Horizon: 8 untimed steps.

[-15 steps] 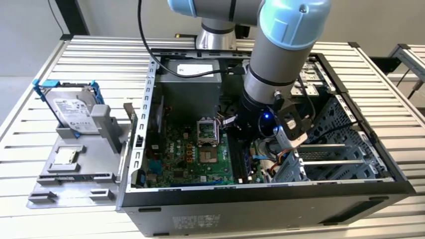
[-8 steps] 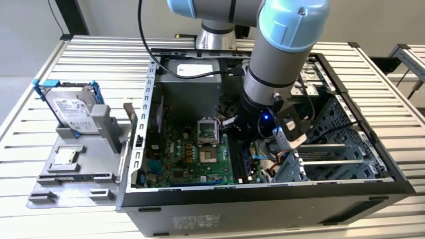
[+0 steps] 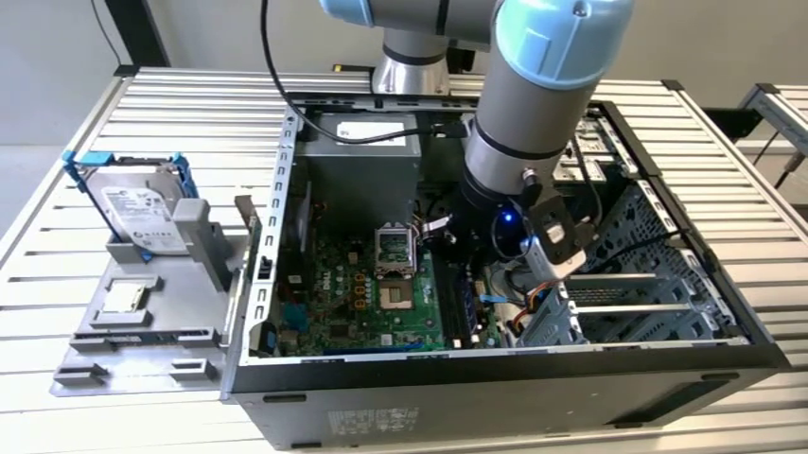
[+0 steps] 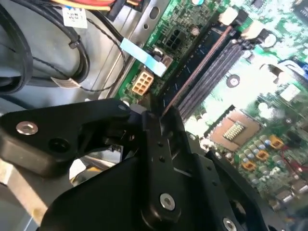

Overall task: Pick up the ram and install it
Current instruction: 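Insert the ram into the slot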

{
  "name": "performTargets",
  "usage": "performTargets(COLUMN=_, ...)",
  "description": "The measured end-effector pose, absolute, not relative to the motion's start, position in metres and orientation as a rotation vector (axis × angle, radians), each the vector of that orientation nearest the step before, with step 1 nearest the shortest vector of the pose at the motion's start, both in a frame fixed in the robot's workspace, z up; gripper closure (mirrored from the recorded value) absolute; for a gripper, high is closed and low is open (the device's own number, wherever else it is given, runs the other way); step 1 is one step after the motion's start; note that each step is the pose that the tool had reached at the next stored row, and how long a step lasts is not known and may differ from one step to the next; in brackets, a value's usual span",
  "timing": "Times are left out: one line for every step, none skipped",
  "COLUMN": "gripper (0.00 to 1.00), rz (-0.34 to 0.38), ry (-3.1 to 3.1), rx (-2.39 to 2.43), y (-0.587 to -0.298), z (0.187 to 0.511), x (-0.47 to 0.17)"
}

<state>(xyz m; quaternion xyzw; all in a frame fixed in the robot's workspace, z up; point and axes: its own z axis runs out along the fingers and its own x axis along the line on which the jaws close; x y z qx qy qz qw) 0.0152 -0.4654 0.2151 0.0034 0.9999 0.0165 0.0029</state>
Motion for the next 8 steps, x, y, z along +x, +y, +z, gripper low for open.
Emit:
performTargets(gripper=0.0, rz=0.052, ry=3.135, rx=0.01, y=-0.465, z=0.224, x=0.015)
performTargets(gripper=0.0, rz=0.052, ry=3.135, rx=0.01, y=-0.465, z=0.23, x=0.015)
performTargets(gripper=0.0, rz=0.051, ry=3.135, rx=0.01, y=-0.465, z=0.234, x=0.015)
performTargets(gripper=0.0, rz=0.051, ry=3.135, rx=0.01, y=-0.465, z=0.241, x=0.015)
performTargets(gripper=0.0, rz=0.051, ry=3.135, rx=0.01, y=-0.465, z=0.241, x=0.015)
performTargets(gripper=0.0, rz=0.051, ry=3.135, rx=0.01, y=-0.465, z=0.241, x=0.015)
performTargets(gripper=0.0, rz=0.051, ry=3.135, rx=0.01, y=-0.465, z=0.241, x=0.015)
performTargets(gripper=1.0, rz=0.051, ry=3.135, rx=0.01, y=-0.465, z=0.241, x=0.015)
